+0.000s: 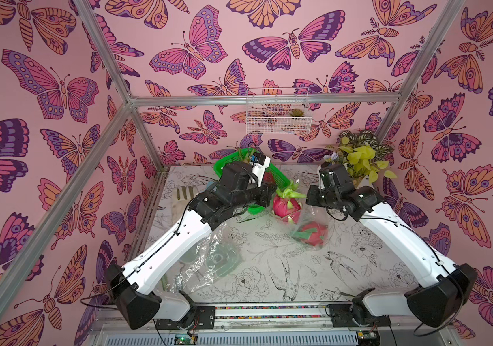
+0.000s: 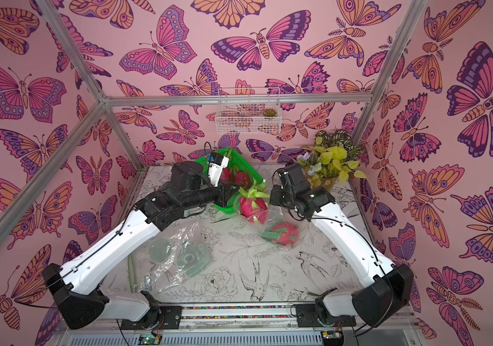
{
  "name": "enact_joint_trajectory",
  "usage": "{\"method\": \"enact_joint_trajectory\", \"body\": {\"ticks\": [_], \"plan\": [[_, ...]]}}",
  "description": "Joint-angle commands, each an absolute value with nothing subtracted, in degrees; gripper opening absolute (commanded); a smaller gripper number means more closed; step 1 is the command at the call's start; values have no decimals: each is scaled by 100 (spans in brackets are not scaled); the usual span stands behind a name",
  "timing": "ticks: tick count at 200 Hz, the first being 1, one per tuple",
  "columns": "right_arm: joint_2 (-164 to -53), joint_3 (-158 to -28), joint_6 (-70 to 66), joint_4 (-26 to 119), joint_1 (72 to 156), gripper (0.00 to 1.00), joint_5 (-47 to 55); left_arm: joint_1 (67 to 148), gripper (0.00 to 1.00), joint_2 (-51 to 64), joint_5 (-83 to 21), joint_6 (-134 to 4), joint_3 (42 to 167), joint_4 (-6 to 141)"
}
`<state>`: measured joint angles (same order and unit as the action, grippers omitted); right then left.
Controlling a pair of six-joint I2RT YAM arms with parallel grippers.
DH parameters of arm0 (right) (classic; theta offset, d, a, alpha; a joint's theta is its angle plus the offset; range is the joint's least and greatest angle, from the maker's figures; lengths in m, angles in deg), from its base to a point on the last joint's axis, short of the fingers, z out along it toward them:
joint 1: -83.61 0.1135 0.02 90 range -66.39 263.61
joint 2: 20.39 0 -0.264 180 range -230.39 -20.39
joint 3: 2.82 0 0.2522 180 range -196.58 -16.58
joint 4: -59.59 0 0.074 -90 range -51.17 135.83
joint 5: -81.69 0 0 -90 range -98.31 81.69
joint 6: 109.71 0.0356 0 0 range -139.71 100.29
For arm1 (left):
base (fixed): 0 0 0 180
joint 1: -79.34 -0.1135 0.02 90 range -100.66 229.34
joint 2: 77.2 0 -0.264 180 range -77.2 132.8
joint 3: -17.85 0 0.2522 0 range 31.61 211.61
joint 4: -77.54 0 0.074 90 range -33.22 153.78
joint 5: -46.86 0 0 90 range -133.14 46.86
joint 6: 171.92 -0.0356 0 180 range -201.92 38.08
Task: Open the zip-top bag and take out the dragon fruit
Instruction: Pick up the dragon fruit from the zipper food storage bag, then place the dragon fruit in the basket.
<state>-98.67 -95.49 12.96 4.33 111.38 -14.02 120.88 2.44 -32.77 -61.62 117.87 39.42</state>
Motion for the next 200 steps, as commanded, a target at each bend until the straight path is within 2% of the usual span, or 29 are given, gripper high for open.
{"method": "enact_joint_trajectory", "body": {"ticks": [1,83,121,150,200], "plan": [[-9749,-9449,1379,497,11095,0,-1414,12048,0,115,-3458,-6319,12139,4354],[-9771,-9211,1457,699,10915,0,-1352,12044,0,14,-3205,-6213,12408,4724],[-9844,-9175,1562,866,10748,0,-1017,12051,0,123,-2496,-5881,12322,5037],[-9809,-9189,1638,1029,10509,0,-774,12071,0,240,-1465,-5619,11862,5488],[-9932,-9300,1763,1289,10235,0,-239,12267,0,482,-193,-5936,11295,5578]]}}
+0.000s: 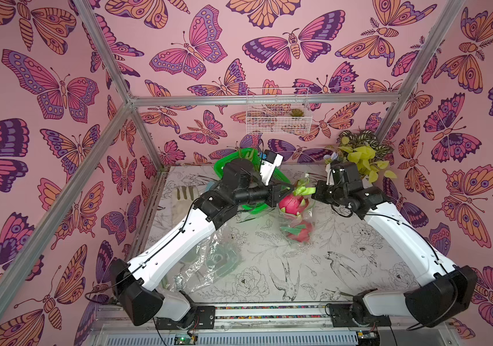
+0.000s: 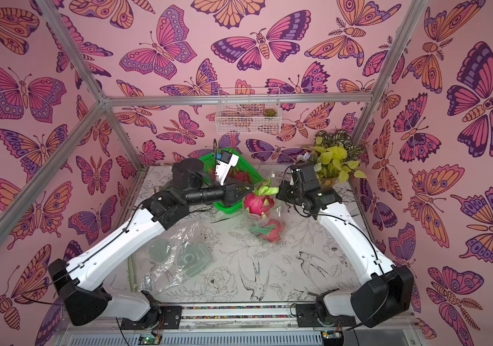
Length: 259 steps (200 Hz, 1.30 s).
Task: Open the zip-top bag and take out the dragon fruit
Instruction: Place the dragon fruit in the basket.
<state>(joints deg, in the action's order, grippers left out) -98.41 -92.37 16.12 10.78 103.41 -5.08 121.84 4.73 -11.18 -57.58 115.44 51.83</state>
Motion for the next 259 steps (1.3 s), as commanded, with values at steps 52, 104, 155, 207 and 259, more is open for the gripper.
{"method": "enact_joint_trajectory", "body": {"ticks": [52,104,155,207,259], "plan": [[-9971,-9273,1860,1385,9987,0,-143,12276,0,309,553,-6273,11123,5594],[-10311,-9134,1940,1550,9848,0,49,12324,0,61,789,-6294,11471,5747],[-10239,-9101,1976,1611,9847,0,277,12302,0,223,-488,-6252,11543,5862],[-10125,-8826,1958,1648,9842,0,270,12307,0,325,-1389,-6294,12180,6167],[-10031,-8672,1927,1676,9856,0,361,12294,0,581,-2313,-6484,12661,6139]]}}
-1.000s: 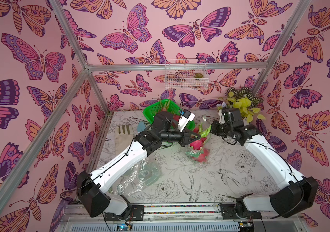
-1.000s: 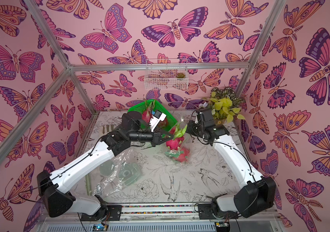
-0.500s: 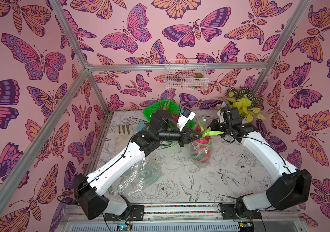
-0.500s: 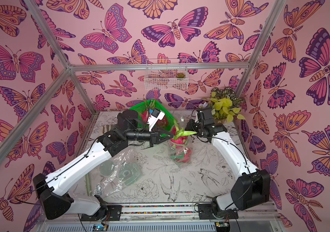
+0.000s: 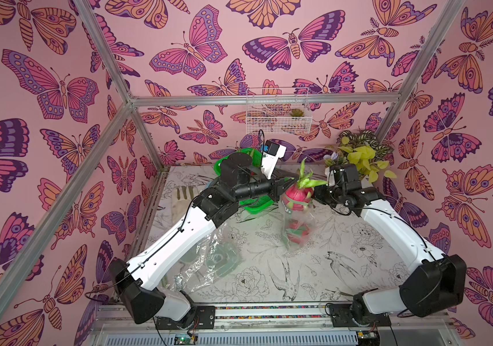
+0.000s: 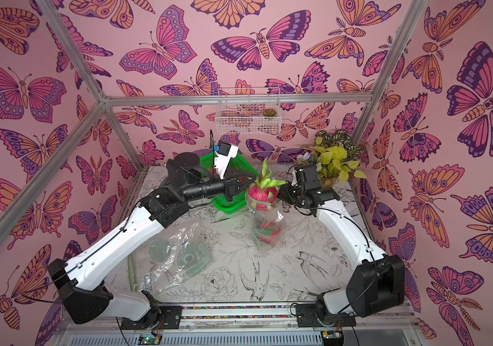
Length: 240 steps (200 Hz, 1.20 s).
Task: Open the zip-top bag and take out the dragon fruit
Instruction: Place the dragon fruit in the basket.
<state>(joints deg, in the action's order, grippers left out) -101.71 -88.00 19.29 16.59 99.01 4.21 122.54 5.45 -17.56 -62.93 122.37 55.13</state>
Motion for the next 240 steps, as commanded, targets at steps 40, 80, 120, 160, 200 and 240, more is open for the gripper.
{"method": "enact_joint_trajectory", "body": {"ticks": [40,80,120,160,200,240], "plan": [[-9733,-8702,1782,1583,9857,0,340,12277,0,890,-2677,-6475,12767,5973],[-9513,-8634,1703,1580,9858,0,243,12219,0,1119,-3072,-6290,13248,6002],[-9476,-8487,1685,1688,9857,0,254,12215,0,1288,-2949,-6251,13751,6176],[-9475,-8421,1670,1726,9856,0,267,12208,0,1416,-2899,-6205,13987,6374],[-9436,-8417,1633,1685,9866,0,242,12206,0,1486,-3006,-6321,14169,6398],[-9263,-8405,1602,1640,9863,0,194,12169,0,1467,-3463,-6655,14056,6316]]}}
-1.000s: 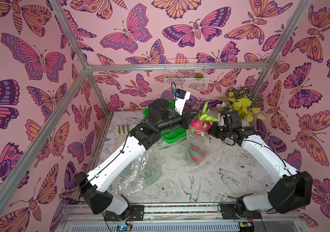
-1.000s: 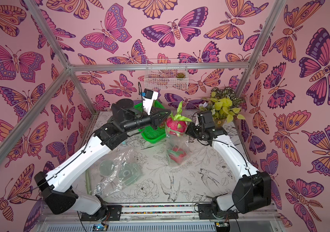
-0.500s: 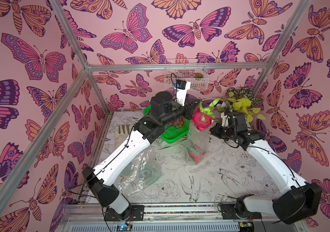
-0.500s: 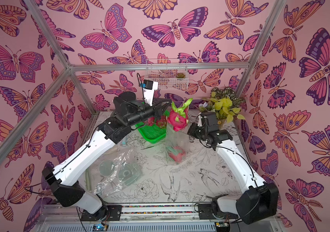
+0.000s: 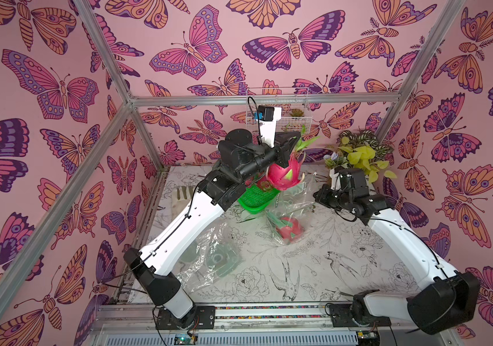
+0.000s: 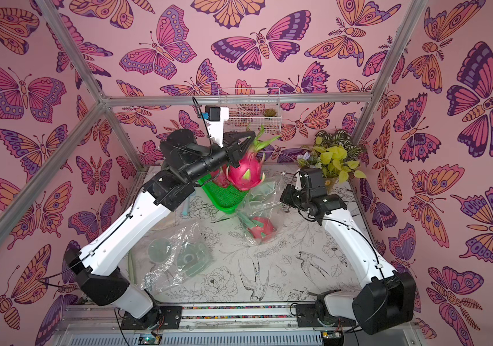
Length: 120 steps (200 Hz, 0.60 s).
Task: Open the zip-top bag and take out the dragon fruit
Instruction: Place the dragon fruit in the basket.
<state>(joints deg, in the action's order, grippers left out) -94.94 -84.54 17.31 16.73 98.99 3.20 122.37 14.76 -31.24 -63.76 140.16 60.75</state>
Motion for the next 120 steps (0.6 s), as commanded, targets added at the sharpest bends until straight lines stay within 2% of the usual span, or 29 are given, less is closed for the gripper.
{"method": "enact_joint_trajectory", "body": {"ticks": [1,91,120], "plan": [[-9254,-8402,1600,1639,9864,0,187,12161,0,1470,-3471,-6663,14049,6316],[-8508,-8526,1477,1288,9860,0,-24,11695,0,1546,-3808,-6656,13457,6443],[-8303,-8566,1423,1160,9863,0,-92,11437,0,1413,-3822,-6574,12893,6425]]}}
